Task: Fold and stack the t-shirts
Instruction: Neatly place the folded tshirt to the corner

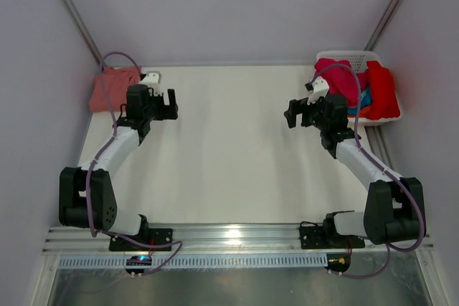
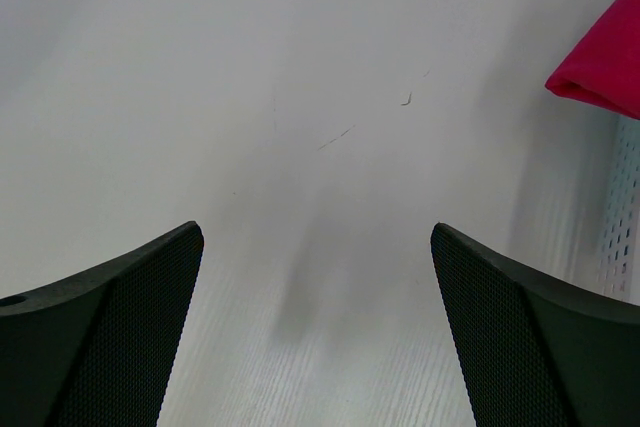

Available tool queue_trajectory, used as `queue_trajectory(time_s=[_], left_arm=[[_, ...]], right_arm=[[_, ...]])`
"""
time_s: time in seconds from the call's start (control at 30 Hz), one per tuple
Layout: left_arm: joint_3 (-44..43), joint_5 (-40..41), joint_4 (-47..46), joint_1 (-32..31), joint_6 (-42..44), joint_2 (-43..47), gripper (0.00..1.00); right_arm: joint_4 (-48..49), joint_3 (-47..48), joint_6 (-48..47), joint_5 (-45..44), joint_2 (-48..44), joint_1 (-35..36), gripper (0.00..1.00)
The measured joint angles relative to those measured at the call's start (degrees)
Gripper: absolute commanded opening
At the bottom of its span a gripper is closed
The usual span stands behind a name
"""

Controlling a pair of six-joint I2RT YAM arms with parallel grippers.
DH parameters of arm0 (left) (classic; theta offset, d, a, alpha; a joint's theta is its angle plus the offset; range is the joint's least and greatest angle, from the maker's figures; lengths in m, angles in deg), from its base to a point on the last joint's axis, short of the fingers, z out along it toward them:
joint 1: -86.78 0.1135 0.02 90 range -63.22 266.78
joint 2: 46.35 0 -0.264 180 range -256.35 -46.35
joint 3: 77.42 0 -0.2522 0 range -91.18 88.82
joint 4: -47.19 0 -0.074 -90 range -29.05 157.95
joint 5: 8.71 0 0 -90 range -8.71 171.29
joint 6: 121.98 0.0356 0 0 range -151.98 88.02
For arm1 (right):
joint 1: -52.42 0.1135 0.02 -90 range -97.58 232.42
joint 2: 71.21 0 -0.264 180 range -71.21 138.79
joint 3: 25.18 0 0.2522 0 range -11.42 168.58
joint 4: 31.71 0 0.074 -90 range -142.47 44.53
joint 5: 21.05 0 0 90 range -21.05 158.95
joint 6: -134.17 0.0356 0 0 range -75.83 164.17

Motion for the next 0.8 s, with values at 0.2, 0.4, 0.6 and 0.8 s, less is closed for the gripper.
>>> queue_trajectory(time_s=[0.2,0.4,0.6,0.8], left_arm=[[6.91,-2.21,-5.53,0.98,0.55,4.2,0.95],[12.74,-3.17,-8.09,1.07,3.93,5.46,0.99],[22.99,-4.63,-10.93,1.09,9.09,10.05,0.99],[27.82,-5.75,-14.93,1.25,10.97,10.82,0.99]], right_arm=[[0.07,-0.15,-2.25,-0.33,-0.04,-0.17,0.99],[1.44,-5.33,-5.77,-1.27,-2.95,-0.17,1.0],[2.1,-13.57,-10.4,0.09,-8.41,-0.2,0.99],[5.11,-16.22,-12.0,2.62,-8.52,-1.05,0.99]])
